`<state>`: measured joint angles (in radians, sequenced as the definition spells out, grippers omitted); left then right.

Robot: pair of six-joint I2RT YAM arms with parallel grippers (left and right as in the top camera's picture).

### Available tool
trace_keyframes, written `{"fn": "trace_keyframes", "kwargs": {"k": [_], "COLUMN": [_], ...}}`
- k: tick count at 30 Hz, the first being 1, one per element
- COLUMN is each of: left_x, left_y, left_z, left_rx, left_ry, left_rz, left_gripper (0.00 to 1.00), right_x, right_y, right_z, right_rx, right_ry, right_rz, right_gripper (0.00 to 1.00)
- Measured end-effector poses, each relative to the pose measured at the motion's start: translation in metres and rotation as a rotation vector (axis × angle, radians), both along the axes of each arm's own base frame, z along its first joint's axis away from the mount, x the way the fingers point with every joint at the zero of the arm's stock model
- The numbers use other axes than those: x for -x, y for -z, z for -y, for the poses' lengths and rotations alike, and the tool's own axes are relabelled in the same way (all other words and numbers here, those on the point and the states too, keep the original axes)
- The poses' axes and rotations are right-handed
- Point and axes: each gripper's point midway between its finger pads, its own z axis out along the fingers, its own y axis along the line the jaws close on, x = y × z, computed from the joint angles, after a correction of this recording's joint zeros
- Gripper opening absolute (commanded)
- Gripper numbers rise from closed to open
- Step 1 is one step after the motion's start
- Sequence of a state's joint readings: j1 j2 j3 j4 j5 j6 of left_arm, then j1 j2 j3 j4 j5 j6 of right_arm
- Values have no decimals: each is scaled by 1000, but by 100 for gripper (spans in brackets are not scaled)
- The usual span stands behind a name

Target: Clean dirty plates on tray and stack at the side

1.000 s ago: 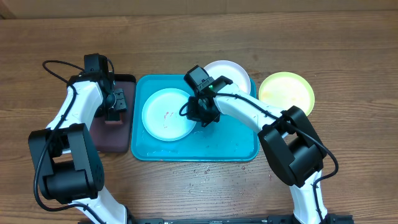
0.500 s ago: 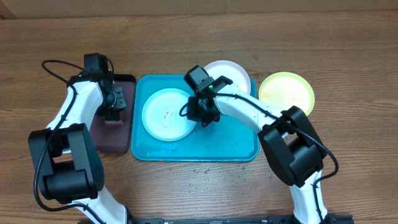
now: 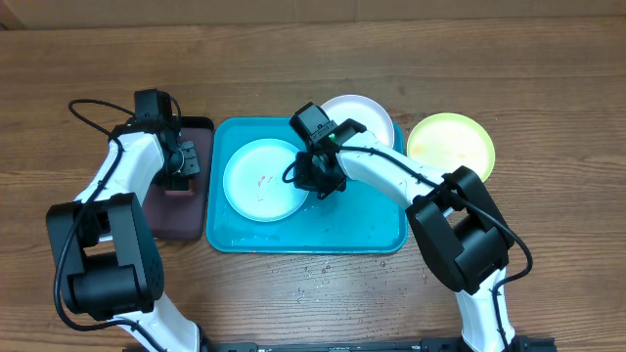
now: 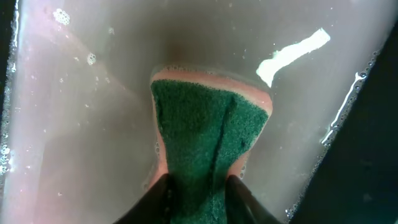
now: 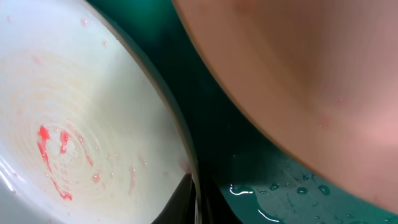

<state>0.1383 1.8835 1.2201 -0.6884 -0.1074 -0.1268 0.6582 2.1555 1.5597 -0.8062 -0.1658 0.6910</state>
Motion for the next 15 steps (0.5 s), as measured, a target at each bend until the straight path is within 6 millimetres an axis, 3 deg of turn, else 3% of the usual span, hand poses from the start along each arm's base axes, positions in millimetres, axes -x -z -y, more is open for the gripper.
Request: {"fn": "trace_keyframes", "kwargs": {"k": [4,15], "left_x": [1,3], "left_y": [1,7], "left_z": [0,0], "left_rx": [0,3], "left_ry": [-2,-3], "left_rz": [-2,-20], "left_gripper": [4,4], "right_x": [0,0], "right_y": [0,0], "right_z": [0,0], "right_rx": [-2,-3], "right_ry": [1,1], "right_rz": [-2,-3], "right_gripper": [5,5]}}
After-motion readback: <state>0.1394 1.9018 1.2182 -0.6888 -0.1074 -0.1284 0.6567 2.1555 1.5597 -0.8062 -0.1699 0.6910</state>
